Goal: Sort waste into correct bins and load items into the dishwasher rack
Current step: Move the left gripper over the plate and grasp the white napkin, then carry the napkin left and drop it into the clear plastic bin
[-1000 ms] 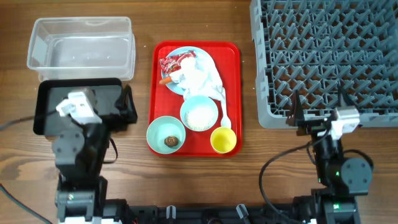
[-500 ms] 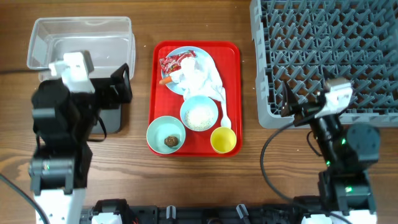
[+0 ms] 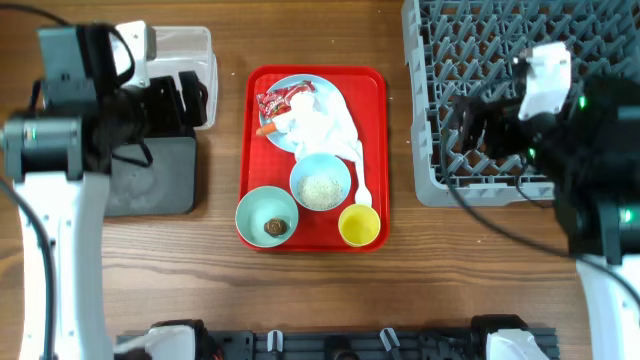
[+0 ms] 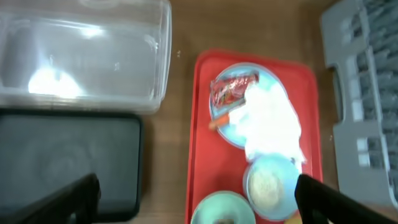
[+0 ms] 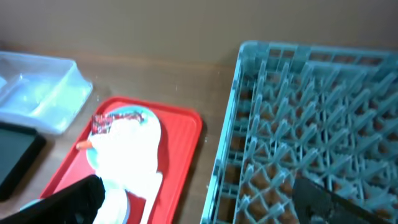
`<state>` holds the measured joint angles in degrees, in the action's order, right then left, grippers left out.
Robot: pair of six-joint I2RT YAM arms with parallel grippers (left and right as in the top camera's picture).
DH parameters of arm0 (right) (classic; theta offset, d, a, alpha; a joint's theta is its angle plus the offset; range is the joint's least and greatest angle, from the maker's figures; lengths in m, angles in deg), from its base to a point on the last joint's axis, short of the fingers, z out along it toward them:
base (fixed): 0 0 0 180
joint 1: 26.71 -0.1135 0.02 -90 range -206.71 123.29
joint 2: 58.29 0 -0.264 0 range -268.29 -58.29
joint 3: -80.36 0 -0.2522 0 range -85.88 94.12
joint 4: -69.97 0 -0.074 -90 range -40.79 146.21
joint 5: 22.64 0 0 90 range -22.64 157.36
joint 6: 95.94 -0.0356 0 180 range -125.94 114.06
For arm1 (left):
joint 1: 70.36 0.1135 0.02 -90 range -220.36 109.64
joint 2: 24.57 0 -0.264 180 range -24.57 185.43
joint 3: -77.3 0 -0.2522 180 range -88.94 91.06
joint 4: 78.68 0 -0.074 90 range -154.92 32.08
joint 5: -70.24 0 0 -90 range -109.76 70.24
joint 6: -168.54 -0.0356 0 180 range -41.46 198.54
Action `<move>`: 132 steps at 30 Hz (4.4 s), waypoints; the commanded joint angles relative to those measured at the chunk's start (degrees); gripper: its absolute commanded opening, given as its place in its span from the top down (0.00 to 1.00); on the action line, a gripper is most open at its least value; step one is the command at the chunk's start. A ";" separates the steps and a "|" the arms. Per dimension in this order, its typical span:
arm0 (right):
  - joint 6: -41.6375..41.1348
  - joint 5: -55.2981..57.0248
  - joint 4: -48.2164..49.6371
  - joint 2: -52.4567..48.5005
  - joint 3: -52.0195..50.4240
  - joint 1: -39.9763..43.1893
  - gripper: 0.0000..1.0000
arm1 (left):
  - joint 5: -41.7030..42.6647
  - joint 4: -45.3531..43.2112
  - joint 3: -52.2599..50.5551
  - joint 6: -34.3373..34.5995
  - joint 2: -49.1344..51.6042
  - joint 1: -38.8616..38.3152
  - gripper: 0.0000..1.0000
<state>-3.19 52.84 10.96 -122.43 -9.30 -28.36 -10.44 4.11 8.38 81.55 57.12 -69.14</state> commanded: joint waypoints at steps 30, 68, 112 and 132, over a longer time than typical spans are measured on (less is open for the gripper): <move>-5.73 -0.96 -5.03 -7.34 2.60 0.24 0.00 | 2.40 1.53 3.08 3.89 19.76 -14.01 0.15; -5.92 -0.98 -6.49 -8.59 2.58 0.24 0.00 | -14.32 -20.50 3.02 22.97 46.21 -28.57 0.34; -6.32 -0.98 -6.67 -9.73 2.58 0.24 0.00 | -24.22 -15.28 16.15 15.21 27.69 -4.92 0.96; -8.83 -1.01 -6.91 -12.22 2.58 0.24 0.00 | -20.83 -24.17 16.61 14.86 41.16 3.69 0.00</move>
<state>-11.08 52.77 4.07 -134.15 -7.95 -28.36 -31.88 -19.93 24.47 97.09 100.35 -65.15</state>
